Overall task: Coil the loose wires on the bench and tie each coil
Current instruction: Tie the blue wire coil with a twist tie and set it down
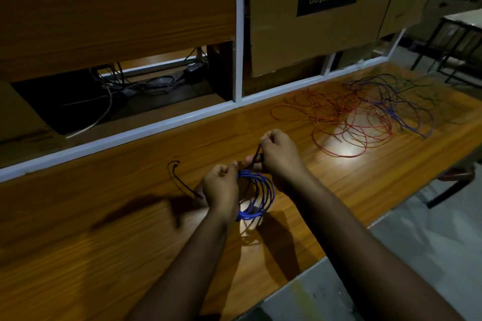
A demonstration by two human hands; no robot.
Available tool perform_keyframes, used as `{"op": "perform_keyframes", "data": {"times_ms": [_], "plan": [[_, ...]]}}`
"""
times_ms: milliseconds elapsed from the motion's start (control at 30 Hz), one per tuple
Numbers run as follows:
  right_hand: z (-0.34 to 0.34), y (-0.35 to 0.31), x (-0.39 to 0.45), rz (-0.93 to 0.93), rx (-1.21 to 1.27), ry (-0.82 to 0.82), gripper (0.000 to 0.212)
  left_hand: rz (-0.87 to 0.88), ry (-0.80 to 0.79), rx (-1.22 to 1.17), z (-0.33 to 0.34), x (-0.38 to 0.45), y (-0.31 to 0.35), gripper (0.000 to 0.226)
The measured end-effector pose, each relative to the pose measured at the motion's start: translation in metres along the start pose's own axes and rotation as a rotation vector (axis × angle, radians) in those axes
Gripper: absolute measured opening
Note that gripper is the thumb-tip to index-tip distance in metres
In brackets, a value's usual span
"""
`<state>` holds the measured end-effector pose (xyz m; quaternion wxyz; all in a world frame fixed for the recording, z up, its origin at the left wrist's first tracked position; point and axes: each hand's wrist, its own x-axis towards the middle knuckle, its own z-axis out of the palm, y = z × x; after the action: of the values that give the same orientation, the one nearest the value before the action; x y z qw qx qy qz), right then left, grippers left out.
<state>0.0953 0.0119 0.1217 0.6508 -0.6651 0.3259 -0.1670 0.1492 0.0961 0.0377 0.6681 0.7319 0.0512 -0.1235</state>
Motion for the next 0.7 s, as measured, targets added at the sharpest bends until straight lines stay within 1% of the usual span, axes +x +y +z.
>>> {"op": "perform_keyframes", "data": {"times_ms": [100, 167, 233, 267, 300, 333, 367, 400, 433, 467, 500, 533, 567, 633, 700], "plan": [[0.004, 0.01, -0.005, 0.027, -0.052, -0.046, 0.015, -0.016, -0.015, -0.034, 0.003, 0.002, 0.007, 0.018], [0.0, 0.012, -0.003, 0.044, 0.111, -0.078, 0.014, -0.063, -0.073, -0.079, 0.005, 0.007, 0.012, 0.016], [-0.007, 0.012, 0.001, -0.031, 0.217, -0.084, 0.015, -0.169, -0.185, -0.108, 0.004, 0.013, 0.016, 0.014], [-0.013, 0.016, 0.009, -0.126, 0.156, -0.06, 0.015, -0.226, -0.251, -0.136, 0.003, 0.017, 0.018, 0.015], [-0.021, 0.02, 0.02, -0.239, 0.01, -0.026, 0.016, -0.278, -0.315, -0.172, 0.003, 0.021, 0.021, 0.016], [-0.029, 0.028, 0.034, -0.336, -0.205, -0.008, 0.021, -0.325, -0.373, -0.208, 0.004, 0.023, 0.024, 0.017], [-0.037, 0.035, 0.046, -0.388, -0.423, -0.059, 0.03, -0.359, -0.421, -0.243, 0.005, 0.026, 0.028, 0.019], [-0.044, 0.04, 0.055, -0.357, -0.535, -0.168, 0.039, -0.375, -0.461, -0.264, 0.007, 0.028, 0.033, 0.023], [-0.049, 0.044, 0.062, -0.271, -0.541, -0.312, 0.048, -0.372, -0.487, -0.265, 0.011, 0.031, 0.036, 0.028], [-0.053, 0.047, 0.068, -0.16, -0.46, -0.44, 0.057, -0.353, -0.5, -0.242, 0.014, 0.033, 0.04, 0.031], [-0.057, 0.05, 0.074, -0.086, -0.373, -0.525, 0.06, -0.326, -0.503, -0.209, 0.019, 0.037, 0.041, 0.034], [-0.061, 0.052, 0.08, -0.049, -0.307, -0.551, 0.059, -0.305, -0.5, -0.183, 0.025, 0.039, 0.043, 0.036], [-0.064, 0.053, 0.088, -0.056, -0.294, -0.528, 0.056, -0.29, -0.495, -0.181, 0.031, 0.043, 0.043, 0.039], [-0.066, 0.059, 0.105, -0.128, -0.307, -0.454, 0.059, -0.264, -0.487, -0.227, 0.042, 0.052, 0.041, 0.041], [-0.066, 0.064, 0.126, -0.197, -0.388, -0.378, 0.061, -0.229, -0.546, -0.236, 0.045, 0.062, 0.036, 0.037]]}}
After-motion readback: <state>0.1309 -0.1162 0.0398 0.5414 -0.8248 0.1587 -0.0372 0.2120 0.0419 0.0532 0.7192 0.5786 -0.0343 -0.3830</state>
